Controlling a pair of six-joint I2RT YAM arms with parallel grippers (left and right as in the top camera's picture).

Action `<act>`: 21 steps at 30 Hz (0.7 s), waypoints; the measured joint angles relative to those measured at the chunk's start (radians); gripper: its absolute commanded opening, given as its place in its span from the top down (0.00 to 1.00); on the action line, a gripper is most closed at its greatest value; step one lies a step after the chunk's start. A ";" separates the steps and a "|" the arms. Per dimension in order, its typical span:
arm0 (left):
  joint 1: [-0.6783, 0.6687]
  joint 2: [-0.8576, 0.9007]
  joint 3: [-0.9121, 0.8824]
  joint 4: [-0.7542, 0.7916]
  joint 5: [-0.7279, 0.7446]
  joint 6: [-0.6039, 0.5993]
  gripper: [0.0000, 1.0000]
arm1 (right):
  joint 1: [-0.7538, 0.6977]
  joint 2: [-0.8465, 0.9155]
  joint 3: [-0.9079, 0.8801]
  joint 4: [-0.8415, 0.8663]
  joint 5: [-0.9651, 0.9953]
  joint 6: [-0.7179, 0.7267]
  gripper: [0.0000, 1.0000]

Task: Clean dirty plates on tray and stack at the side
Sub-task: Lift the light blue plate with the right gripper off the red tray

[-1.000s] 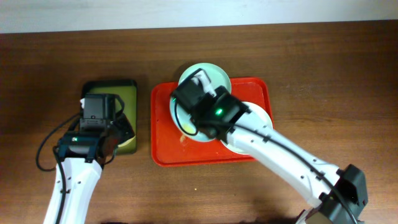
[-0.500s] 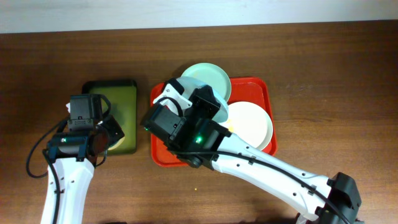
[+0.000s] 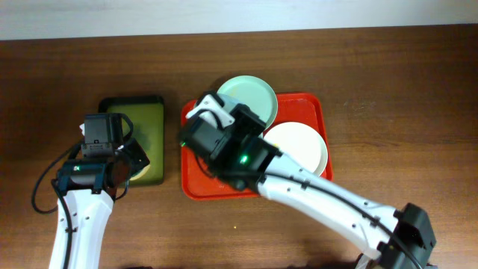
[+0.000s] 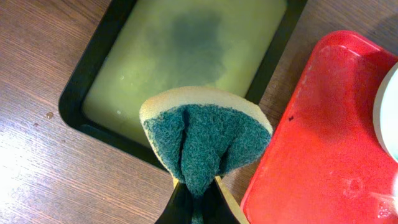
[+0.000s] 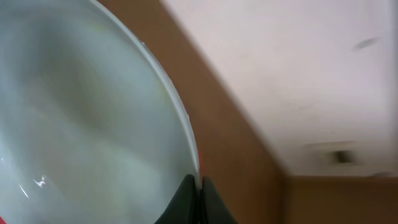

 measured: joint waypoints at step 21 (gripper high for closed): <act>0.000 0.000 0.000 0.005 -0.002 0.000 1.00 | -0.075 -0.004 -0.008 -0.050 0.008 -0.124 0.96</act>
